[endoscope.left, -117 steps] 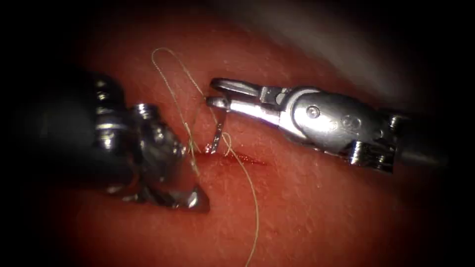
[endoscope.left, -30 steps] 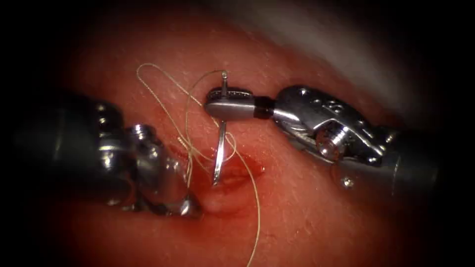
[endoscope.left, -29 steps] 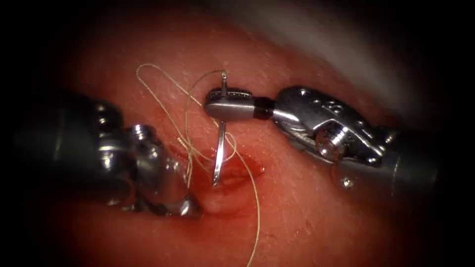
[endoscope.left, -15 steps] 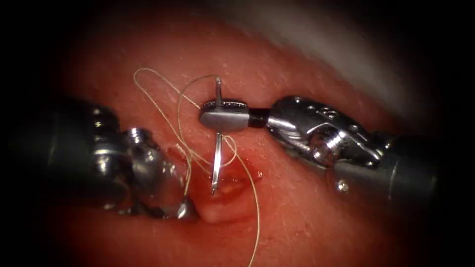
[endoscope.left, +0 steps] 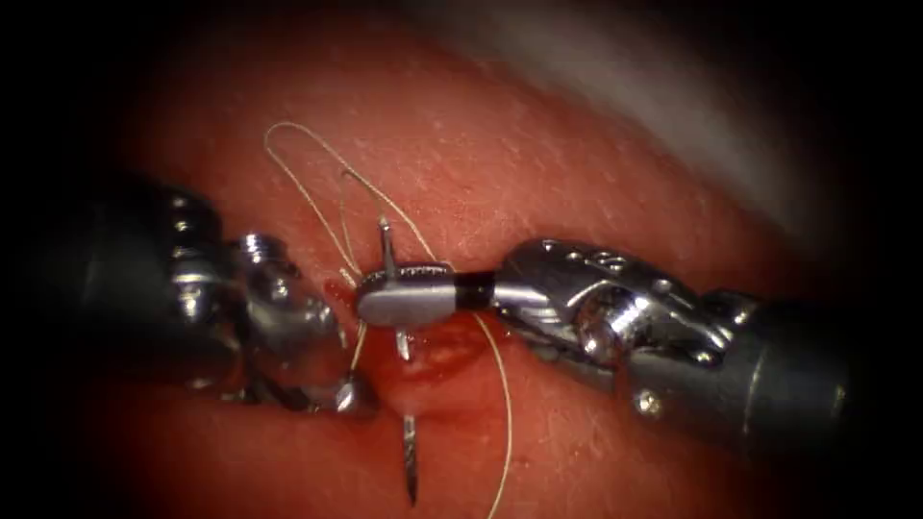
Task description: Wound Closure
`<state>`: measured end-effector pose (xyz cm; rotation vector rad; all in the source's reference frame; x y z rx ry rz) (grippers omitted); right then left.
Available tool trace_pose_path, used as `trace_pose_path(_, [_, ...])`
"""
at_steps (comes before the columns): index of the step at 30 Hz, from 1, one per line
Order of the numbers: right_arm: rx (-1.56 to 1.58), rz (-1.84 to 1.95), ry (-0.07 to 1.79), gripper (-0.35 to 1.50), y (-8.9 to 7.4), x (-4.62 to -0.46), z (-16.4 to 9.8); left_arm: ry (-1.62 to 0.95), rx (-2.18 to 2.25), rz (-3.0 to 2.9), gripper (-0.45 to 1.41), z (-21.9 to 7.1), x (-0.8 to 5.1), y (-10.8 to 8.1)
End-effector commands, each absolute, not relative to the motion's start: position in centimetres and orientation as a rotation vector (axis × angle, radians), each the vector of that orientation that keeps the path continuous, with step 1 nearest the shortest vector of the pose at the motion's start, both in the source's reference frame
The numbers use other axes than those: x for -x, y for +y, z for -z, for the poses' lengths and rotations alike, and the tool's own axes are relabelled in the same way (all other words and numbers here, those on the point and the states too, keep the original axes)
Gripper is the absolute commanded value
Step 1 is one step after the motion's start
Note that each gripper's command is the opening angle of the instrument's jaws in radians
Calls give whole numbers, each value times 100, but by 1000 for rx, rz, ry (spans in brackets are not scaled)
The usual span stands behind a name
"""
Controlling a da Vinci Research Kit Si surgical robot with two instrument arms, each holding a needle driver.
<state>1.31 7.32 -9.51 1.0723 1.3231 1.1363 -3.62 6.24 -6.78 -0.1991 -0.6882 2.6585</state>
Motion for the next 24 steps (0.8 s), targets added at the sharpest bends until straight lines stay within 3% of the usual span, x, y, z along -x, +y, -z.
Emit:
trace_pose_path(1, [-1089, -1166, 1318, -35, 737, -136, 947, -688, 199, -2659, -7, 673, 366, 622])
trace_pose_path(13, [-1431, -1412, 1192, -35, 740, -136, 942, -690, 198, -2655, -5, 674, 364, 623])
trace_pose_path(15, [-1433, -1409, 1191, 14, 737, -136, 944, -695, 207, -2652, -3, 675, 364, 624])
trace_pose_path(16, [-1434, -1409, 1191, 47, 738, -136, 945, -694, 219, -2649, -1, 676, 364, 624])
trace_pose_path(17, [-1389, -1471, 1212, 99, 742, -136, 944, -685, 270, -2637, 3, 679, 363, 625])
trace_pose_path(20, [-1173, -1482, 1324, 114, 751, -133, 941, -670, 411, -2668, 6, 686, 361, 624])
trace_pose_path(23, [-919, -1375, 1408, 121, 765, -122, 932, -600, 608, -2695, 21, 696, 357, 624])
trace_pose_path(24, [-889, -1375, 1414, 121, 771, -113, 928, -542, 716, -2731, 35, 700, 355, 624])
